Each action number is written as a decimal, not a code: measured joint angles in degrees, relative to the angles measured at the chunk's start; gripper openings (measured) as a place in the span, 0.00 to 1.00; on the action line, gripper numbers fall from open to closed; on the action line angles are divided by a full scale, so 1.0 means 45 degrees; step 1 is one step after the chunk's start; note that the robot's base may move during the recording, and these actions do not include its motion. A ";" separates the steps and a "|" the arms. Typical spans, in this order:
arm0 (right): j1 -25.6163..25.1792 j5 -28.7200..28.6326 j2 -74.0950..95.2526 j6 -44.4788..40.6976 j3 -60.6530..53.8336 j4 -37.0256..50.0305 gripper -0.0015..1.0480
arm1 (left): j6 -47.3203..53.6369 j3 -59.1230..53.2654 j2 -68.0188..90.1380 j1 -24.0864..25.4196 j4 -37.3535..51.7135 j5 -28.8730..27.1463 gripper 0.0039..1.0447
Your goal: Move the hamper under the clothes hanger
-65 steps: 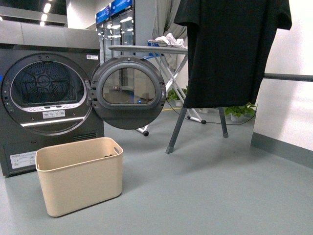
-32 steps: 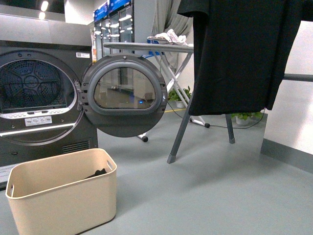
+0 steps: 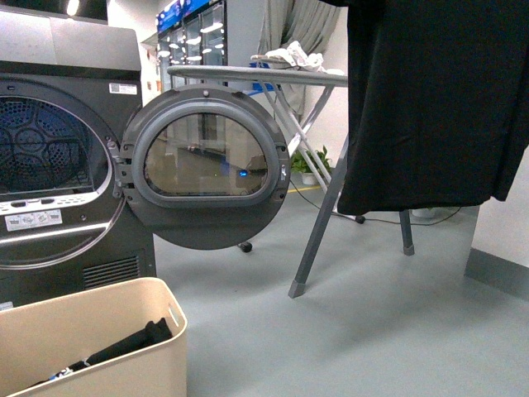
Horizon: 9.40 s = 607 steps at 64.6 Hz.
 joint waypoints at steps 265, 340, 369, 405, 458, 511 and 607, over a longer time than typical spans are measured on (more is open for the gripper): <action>0.1812 0.0495 2.4276 0.1574 0.9024 0.4396 0.93 | 0.0112 1.0244 2.5709 -0.0563 0.5382 -0.1617 0.94; 0.2973 0.1481 2.8837 0.1341 1.2585 0.3283 0.93 | -0.0593 1.3386 2.9512 -0.0942 0.4527 -0.1831 0.94; 0.2939 0.1447 3.0265 0.1345 1.3498 0.3298 0.93 | -0.0627 1.4528 3.0896 -0.0923 0.3755 -0.1336 0.94; 0.2812 0.1103 3.1100 0.1350 1.4115 0.2788 0.44 | -0.0534 1.5426 3.1469 -0.0981 0.2657 -0.1146 0.47; 0.2793 0.0967 2.8856 0.1705 1.3265 0.2671 0.05 | -0.0393 1.4600 2.9293 -0.1515 0.2429 -0.1297 0.04; 0.3045 0.0933 2.8302 0.1627 1.2556 0.2793 0.05 | -0.0578 1.3862 2.8603 -0.1477 0.2278 -0.1350 0.04; 0.3036 0.0923 2.8259 0.1535 1.2565 0.2827 0.05 | -0.0597 1.3833 2.8472 -0.1472 0.2283 -0.1341 0.04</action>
